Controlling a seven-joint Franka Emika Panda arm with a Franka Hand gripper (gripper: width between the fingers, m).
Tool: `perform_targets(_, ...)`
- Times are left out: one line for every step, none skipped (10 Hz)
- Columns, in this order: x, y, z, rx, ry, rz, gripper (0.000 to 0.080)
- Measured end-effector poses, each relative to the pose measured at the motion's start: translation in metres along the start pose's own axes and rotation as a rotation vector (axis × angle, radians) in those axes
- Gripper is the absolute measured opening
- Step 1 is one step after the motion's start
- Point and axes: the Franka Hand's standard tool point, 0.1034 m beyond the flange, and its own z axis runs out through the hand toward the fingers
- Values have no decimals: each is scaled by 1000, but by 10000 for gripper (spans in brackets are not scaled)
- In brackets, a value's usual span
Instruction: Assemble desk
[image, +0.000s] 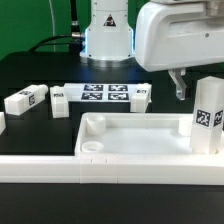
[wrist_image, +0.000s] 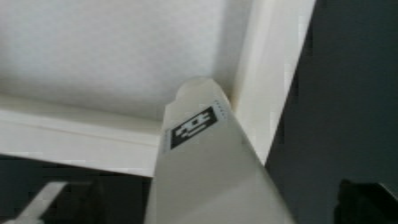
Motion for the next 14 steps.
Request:
perform_targets(0,1,0,-10,0,-94,649)
perform_targets(0,0,0,-12,-1,-166,649)
perform_targets(0,0,0,-12,-1,-230,649)
perform_targets(0,1,0,-15,-3,-337,649)
perform_targets(0,2,0,-17,-5,-390,649)
perform_targets(0,3,0,-17,-5,-394,645)
perform_targets(0,3,0,-17,-5,-392,537)
perform_targets(0,3,0,-17,-5,-392,537)
perform_targets(0,3,0,-17,-5,-389,336)
perform_targets(0,3,0,-17,-5,-364,288)
perform_targets(0,3,0,-17,-5,-365,288)
perform_targets(0,3,0,-17,-5,-358,288)
perform_targets(0,2,0,-16,-3,-233,288)
perform_targets(0,2,0,-16,-3,-170,288)
